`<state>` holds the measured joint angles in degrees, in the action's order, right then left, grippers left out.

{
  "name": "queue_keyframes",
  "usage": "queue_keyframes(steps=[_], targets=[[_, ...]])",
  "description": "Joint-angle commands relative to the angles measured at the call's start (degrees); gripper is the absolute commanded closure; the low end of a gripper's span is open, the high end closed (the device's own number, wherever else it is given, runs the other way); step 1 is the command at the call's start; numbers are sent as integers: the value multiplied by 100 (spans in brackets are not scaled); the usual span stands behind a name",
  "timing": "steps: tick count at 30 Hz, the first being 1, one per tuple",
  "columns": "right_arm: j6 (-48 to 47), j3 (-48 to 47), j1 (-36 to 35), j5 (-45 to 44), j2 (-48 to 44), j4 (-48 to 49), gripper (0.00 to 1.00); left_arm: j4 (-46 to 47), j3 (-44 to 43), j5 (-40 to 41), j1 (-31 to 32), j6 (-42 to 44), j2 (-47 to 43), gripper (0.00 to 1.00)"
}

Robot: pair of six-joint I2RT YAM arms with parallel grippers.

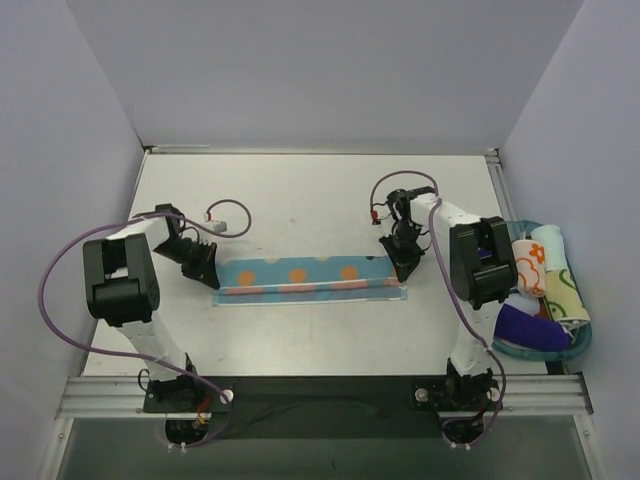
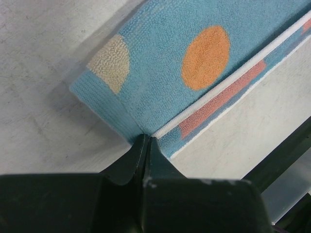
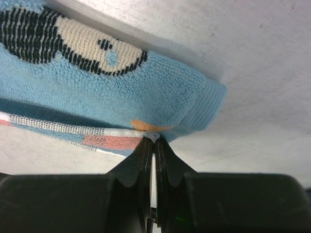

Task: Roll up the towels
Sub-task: Fold the towel

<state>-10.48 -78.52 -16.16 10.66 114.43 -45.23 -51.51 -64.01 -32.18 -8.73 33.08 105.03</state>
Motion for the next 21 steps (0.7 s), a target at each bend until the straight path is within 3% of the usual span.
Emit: queue_keyframes(steps=[1, 12, 21], targets=[[-42, -93, 26, -239, -166, -152, 100, 185, -200, -174, -32, -12, -97, 100], [-217, 38, 8, -231, -1221, -636, 100, -632, -261, -297, -58, 286, -1142, 100], [-139, 601, -36, -169, -765, -153, 100, -370, 239, -201, -41, 287, -968, 100]])
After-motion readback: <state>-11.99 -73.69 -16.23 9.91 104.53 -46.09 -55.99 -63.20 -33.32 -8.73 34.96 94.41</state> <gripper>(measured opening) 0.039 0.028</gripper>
